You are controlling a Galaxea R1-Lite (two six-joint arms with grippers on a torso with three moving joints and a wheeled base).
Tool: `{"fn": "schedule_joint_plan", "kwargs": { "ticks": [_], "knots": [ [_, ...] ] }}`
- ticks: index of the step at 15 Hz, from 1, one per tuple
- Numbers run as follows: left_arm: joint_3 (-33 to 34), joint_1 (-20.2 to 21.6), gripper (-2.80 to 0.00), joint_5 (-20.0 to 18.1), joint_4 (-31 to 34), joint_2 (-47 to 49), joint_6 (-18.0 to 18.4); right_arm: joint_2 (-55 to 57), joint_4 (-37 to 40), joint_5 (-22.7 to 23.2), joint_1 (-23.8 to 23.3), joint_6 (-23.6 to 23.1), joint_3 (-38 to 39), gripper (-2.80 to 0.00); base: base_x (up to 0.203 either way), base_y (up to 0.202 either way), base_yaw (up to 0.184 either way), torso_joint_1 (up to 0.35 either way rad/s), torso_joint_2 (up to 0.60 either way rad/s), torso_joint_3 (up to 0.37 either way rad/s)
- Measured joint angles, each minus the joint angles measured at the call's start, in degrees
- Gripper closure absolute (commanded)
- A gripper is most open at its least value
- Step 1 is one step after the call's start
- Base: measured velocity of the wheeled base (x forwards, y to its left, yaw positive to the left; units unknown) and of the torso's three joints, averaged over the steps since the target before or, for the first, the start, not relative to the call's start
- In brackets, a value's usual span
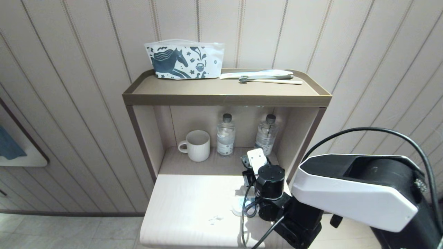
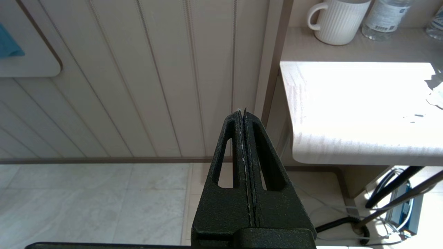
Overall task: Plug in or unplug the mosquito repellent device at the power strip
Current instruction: Place the mosquito repellent liquid on the table
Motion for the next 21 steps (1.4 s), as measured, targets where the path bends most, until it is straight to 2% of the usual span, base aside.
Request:
{"fn": "schedule_joint_plan", "kwargs": {
  "ticks": [16, 21],
  "knots": [
    [0.0, 0.0, 0.0, 0.0, -0.01, 0.0, 0.02, 2.36, 0.0, -1.68, 0.44, 0.27, -1.17, 0.0, 0.0, 0.0, 0.0, 0.0, 0.0, 0.0],
    [0.0, 0.0, 0.0, 0.0, 0.0, -0.02, 0.02, 3.89, 0.02, -4.33, 0.63, -0.1, -7.44, 0.0, 0.0, 0.0, 0.0, 0.0, 0.0, 0.0]
  ]
}}
